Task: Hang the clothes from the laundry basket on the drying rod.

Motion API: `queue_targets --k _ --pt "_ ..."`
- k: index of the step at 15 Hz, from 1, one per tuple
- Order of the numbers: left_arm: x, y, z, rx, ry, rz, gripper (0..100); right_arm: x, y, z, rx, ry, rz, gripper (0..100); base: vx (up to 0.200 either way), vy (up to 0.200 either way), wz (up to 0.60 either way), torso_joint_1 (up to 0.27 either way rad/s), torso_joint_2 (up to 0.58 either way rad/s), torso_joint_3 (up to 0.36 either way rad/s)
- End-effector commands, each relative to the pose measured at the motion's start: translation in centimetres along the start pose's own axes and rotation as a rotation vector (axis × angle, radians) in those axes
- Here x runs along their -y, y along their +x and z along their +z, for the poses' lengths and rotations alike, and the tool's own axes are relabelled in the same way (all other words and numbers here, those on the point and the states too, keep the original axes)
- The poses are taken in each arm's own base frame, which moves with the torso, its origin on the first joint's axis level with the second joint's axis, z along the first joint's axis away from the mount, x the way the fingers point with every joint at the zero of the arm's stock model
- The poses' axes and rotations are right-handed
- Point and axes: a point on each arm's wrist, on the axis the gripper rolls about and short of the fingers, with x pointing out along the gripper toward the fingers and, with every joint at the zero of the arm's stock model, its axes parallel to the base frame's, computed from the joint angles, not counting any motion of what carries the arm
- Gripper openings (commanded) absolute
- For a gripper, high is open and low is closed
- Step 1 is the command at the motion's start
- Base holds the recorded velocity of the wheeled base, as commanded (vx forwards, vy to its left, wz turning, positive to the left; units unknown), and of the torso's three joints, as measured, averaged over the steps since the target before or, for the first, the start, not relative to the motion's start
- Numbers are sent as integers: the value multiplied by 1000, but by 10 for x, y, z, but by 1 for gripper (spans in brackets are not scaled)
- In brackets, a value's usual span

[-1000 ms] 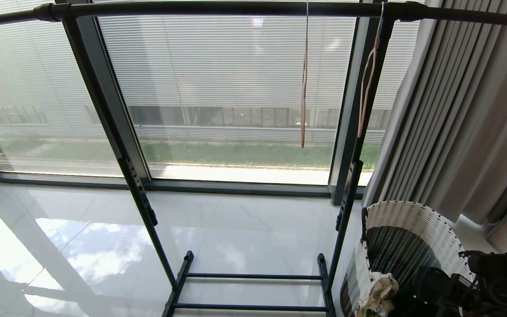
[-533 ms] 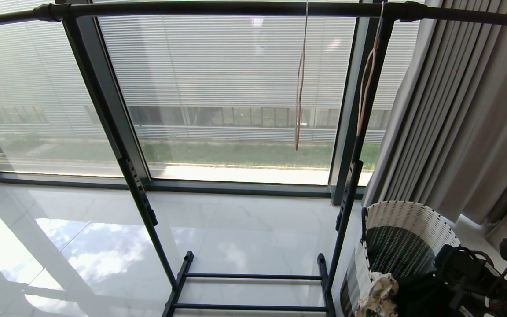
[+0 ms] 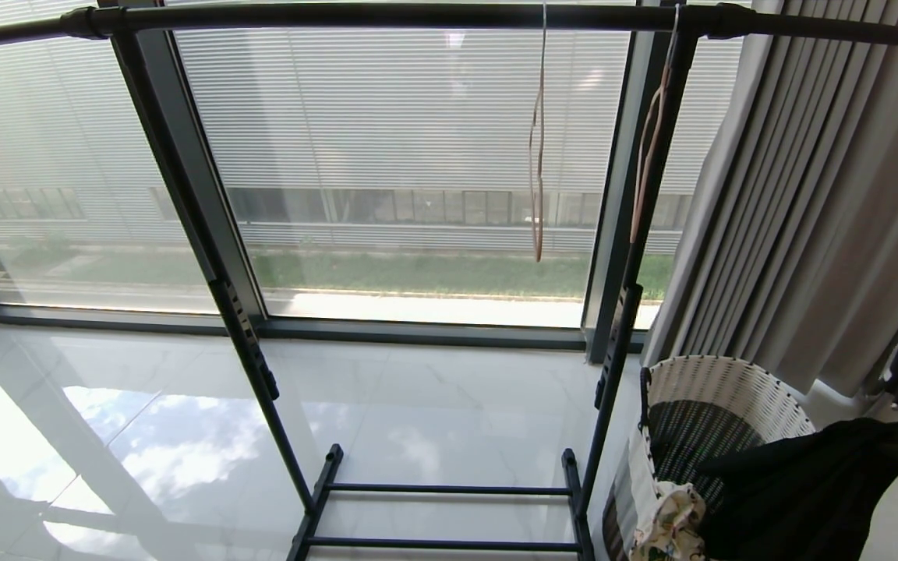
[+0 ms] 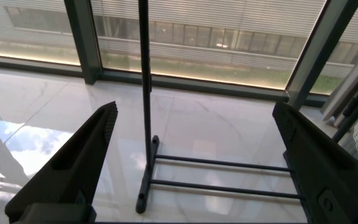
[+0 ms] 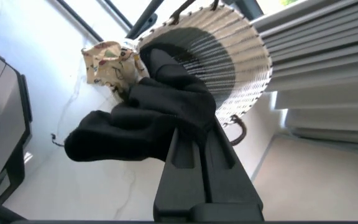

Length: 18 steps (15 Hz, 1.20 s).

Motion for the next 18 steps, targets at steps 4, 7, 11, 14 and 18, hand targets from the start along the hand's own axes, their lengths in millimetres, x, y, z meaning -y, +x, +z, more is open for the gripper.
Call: queue_targets --k 4,7,11,14,18 --pt "0 0 0 -3 5 1 100 -13 -61 6 154 -69 -84 0 -50 0 0 1 2 1" --pt "0 0 0 -3 5 1 100 -14 -64 7 166 -80 -88 0 -200 0 0 4 2 1" --pt "0 0 0 -3 4 1 100 -15 -64 11 185 -99 -67 0 -200 0 0 0 0 5" --pt "0 0 0 -3 7 -1 100 -15 -60 12 170 -103 -42 0 -200 0 0 4 -2 4" --pt "0 0 0 -3 33 1 100 -15 -60 18 197 -120 -21 0 0 0 0 0 0 0"
